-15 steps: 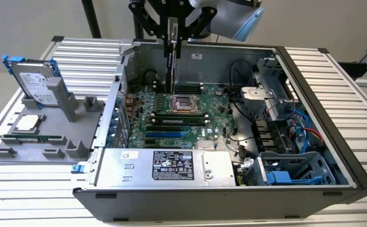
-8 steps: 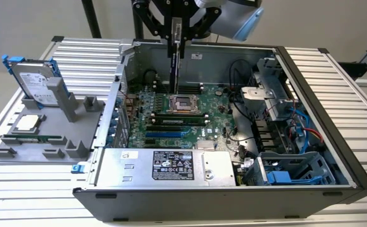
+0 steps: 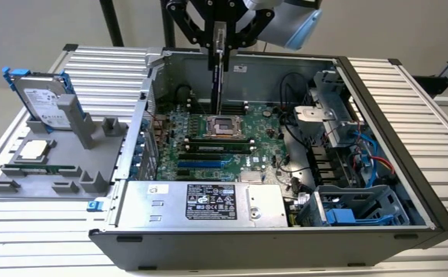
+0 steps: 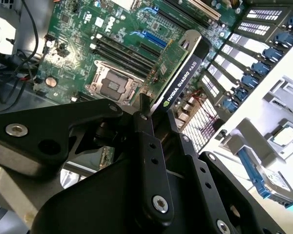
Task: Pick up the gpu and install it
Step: 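Pick up the gpu and move the gpu toward the slot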
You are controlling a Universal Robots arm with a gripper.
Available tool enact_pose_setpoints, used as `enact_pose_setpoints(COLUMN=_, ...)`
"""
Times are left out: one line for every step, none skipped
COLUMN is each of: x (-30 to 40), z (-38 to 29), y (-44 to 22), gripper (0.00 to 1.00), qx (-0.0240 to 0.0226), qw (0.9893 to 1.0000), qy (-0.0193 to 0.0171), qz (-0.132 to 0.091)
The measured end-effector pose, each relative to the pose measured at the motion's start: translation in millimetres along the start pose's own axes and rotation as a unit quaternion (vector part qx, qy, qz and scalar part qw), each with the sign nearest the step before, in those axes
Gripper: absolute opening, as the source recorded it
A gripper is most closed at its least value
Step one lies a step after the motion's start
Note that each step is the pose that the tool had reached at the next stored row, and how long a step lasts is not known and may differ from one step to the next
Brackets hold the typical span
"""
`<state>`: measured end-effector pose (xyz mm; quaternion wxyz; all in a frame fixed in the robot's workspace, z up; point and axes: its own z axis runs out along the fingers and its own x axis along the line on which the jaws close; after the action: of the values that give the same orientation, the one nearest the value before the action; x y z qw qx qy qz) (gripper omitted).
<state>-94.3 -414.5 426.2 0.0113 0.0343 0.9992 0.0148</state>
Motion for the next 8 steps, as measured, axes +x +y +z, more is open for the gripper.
enact_pose_setpoints(x=-0.3, z=0.0, y=0.0, gripper=0.0, qx=0.0, qw=1.0, qy=0.0, qz=-0.001)
enact_pose_setpoints(x=-0.6, z=0.0, y=0.0, gripper=0.0, qx=-0.0001, qw=1.0, qy=0.0, qz=-0.002)
enact_pose_setpoints(x=-0.9, z=0.0, y=0.1, gripper=0.0, qx=-0.0001, qw=1.0, qy=0.0001, qz=-0.003)
enact_pose_setpoints(x=-1.1, z=0.0, y=0.1, gripper=0.0, qx=-0.0001, qw=1.0, qy=0.0001, qz=-0.003)
enact_pose_setpoints(x=-1.1, z=0.1, y=0.1, gripper=0.0, qx=-0.0001, qw=1.0, qy=0.0001, qz=-0.004)
enact_pose_setpoints(x=-1.2, z=0.0, y=0.1, gripper=0.0, qx=-0.0001, qw=1.0, qy=0.0001, qz=-0.004)
enact_pose_setpoints(x=-1.5, z=0.0, y=0.1, gripper=0.0, qx=-0.0001, qw=1.0, qy=0.0002, qz=-0.005)
enact_pose_setpoints(x=-1.6, z=0.1, y=0.1, gripper=0.0, qx=-0.0001, qw=1.0, qy=0.0001, qz=-0.005)
